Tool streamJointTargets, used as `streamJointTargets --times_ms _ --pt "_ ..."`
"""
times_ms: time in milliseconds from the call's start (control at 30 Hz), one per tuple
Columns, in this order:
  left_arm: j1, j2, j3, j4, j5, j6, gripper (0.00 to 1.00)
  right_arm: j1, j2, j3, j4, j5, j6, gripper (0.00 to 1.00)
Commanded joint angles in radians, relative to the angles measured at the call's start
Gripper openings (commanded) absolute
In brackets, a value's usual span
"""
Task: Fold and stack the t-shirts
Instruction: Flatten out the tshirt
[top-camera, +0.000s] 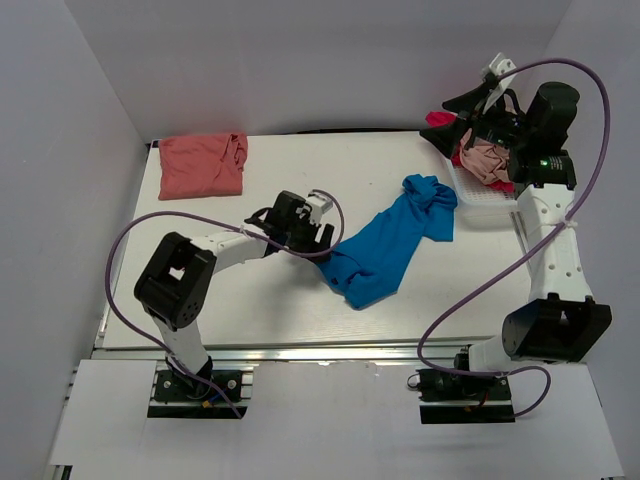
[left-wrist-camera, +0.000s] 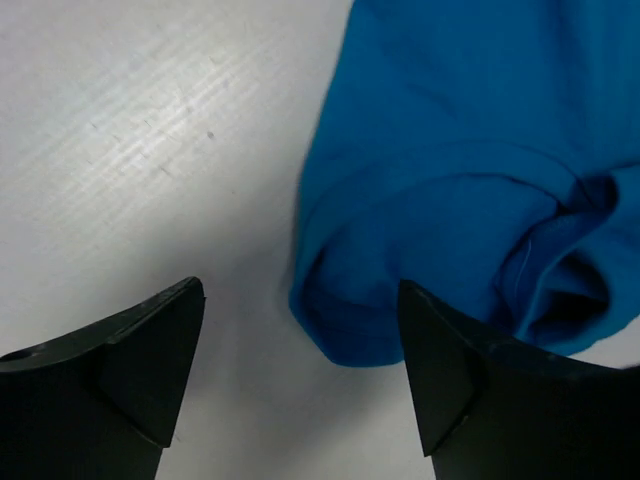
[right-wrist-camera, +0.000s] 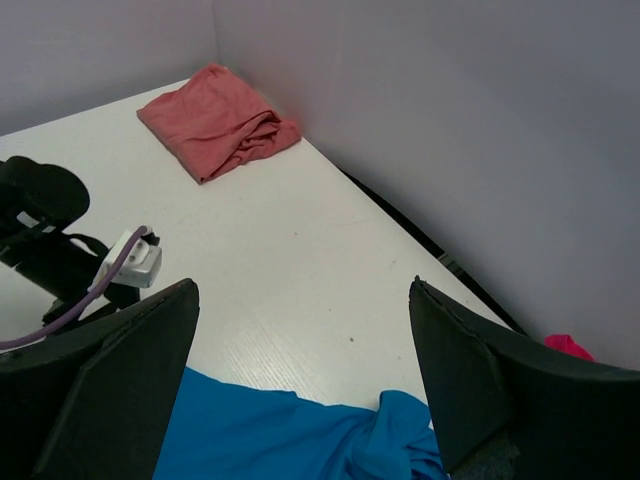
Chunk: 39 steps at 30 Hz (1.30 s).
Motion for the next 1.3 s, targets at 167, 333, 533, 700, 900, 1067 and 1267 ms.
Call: streamJointTargets --times_ms 167,333,533,700,900,1067,1267 --pt "-0.01 -0.066 -0.037 -0.044 0.024 -0.005 0.79 0.019 0.02 -0.029 -0.001 0.042 -0.037 0.89" --pt "-0.01 -0.074 -0.077 -0.017 0.016 0.001 0.68 0.026 0.022 -0.054 0.013 0.037 -0.037 0.89" --pt "-0.01 -0.025 -0.034 -0.038 0.031 0.011 0.35 0.039 -0.011 -0.107 0.005 0.037 -0.066 0.89" --pt "-0.01 -0.009 -0.005 -0.049 0.012 0.02 0.0 0.043 -0.02 -0.149 -0.042 0.057 -0.134 0.88" --pt "0.01 -0.078 0.02 -0.126 -0.14 0.141 0.0 0.052 -0.007 -0.262 -0.131 0.092 -0.244 0.87" --pt "0.158 -0.178 0.033 -0.127 -0.26 0.159 0.0 0.052 -0.033 -0.337 -0.157 0.146 -0.315 0.87" --pt "0.45 -0.209 0.099 -0.107 -0.335 0.13 0.0 0.052 -0.053 -0.365 -0.163 0.158 -0.327 0.87"
